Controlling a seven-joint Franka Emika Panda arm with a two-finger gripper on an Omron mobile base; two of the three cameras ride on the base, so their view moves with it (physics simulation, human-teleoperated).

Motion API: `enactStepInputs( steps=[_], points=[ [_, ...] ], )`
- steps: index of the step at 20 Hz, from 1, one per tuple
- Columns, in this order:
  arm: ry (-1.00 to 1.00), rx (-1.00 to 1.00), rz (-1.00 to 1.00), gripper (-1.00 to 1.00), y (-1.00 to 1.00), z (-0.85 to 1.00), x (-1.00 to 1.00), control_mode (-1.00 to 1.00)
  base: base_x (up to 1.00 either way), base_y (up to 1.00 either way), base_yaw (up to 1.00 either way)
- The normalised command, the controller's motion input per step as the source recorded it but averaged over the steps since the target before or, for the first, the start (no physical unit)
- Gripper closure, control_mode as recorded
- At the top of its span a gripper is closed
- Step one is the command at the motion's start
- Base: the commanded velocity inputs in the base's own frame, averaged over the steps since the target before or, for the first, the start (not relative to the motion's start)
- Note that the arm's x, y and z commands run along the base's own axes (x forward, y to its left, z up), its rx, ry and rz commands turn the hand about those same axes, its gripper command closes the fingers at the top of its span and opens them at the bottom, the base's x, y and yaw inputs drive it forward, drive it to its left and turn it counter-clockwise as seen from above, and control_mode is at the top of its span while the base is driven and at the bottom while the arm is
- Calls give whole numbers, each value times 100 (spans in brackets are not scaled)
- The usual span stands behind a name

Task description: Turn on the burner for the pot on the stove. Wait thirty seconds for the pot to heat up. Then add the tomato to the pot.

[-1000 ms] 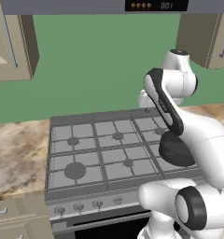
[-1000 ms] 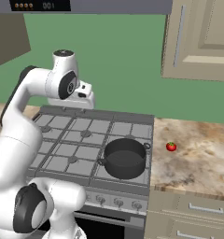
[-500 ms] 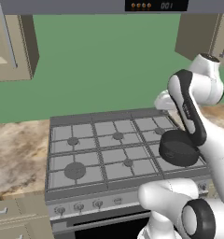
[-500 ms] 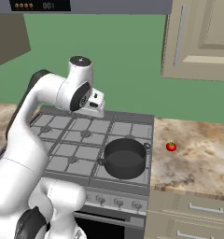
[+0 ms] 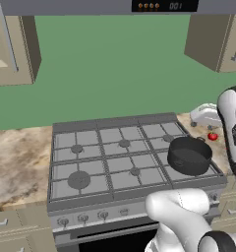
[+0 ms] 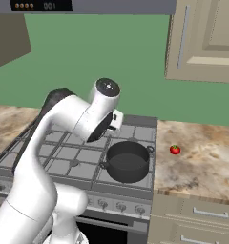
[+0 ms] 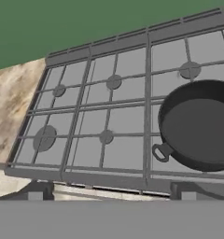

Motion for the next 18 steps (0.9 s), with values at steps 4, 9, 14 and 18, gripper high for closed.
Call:
enactStepInputs(
  steps=[4, 9, 14, 18],
  points=[
    [-19, 15, 0, -100, -38, -6, -72, -100, 0, 0, 0],
    [-24, 9, 0, -100, -19, -10, -78, -100, 0, 0, 0],
    [-22, 7, 0, -100, -20, -11, -69, -100, 0, 0, 0],
    [-19, 10, 0, -100, -37, -17, -66, -100, 0, 0, 0]
  ],
)
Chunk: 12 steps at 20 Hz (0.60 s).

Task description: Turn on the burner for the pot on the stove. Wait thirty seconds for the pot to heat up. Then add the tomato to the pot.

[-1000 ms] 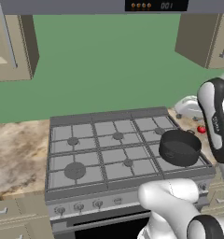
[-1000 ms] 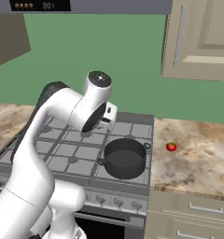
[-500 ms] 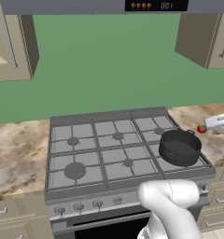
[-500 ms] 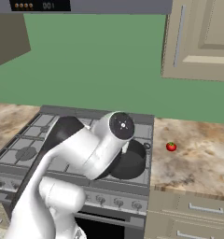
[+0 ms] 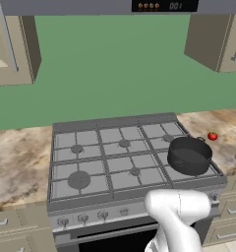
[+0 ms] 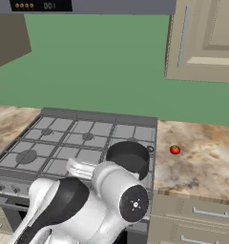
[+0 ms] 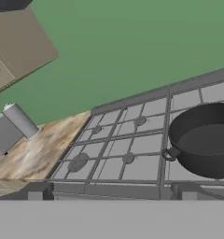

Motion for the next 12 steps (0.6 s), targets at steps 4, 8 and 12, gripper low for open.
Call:
enactStepInputs(
  steps=[4, 8, 12],
  points=[
    [-17, 11, 0, -100, -39, -31, -68, -100, 0, 0, 0],
    [-16, 6, 0, -100, -26, -33, -63, -100, 0, 0, 0],
    [-16, 4, 0, -100, -27, -36, -51, -100, 0, 0, 0]
  ],
)
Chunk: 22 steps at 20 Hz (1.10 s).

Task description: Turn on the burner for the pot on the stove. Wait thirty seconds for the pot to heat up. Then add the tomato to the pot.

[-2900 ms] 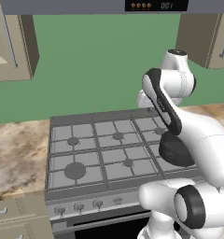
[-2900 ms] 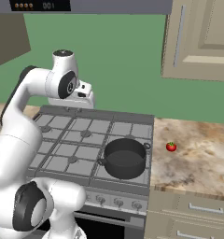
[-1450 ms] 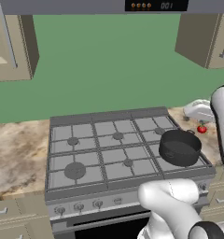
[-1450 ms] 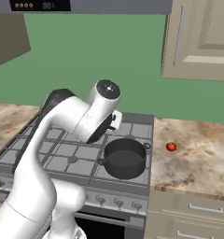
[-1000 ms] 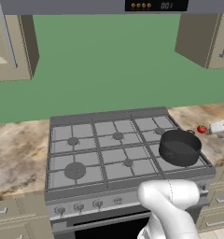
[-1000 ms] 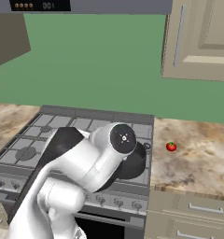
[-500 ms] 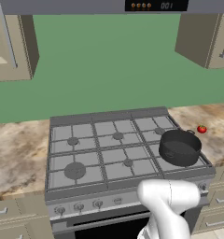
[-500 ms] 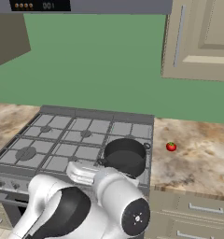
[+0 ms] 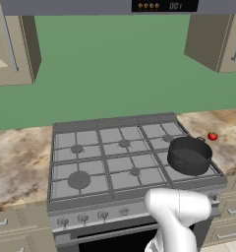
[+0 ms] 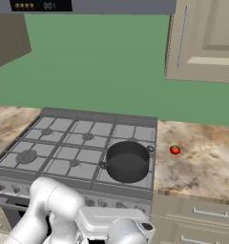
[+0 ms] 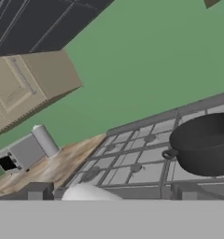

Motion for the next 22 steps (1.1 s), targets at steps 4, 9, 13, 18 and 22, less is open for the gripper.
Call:
enactStepInputs(
  steps=[4, 9, 13, 18, 22],
  points=[
    [-14, 0, 0, -100, -12, -42, -24, -100, 0, 0, 0],
    [-8, 0, 0, -100, -1, -38, -2, -100, 0, 0, 0],
    [-3, 0, 0, -100, 0, -25, 6, -100, 0, 0, 0],
    [0, 0, -1, -100, 0, -19, 16, -100, 0, 0, 0],
    [0, 0, -5, -100, 0, -16, 24, -100, 0, 0, 0]
  ],
)
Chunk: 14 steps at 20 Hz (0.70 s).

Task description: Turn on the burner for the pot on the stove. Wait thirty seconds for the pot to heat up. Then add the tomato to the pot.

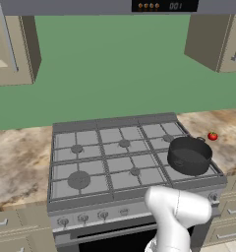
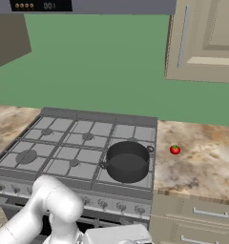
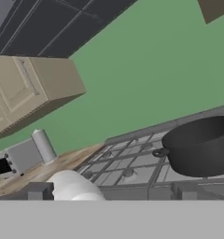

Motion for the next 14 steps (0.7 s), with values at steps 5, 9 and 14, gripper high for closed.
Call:
enactStepInputs(
  steps=[5, 9, 14],
  points=[
    [0, 0, -7, -100, 0, -18, 26, -100, 0, 0, 0],
    [0, 0, -9, -100, 0, -25, 24, -100, 0, 0, 0],
    [0, 0, -8, -100, 0, -25, 20, -100, 0, 0, 0]
  ],
)
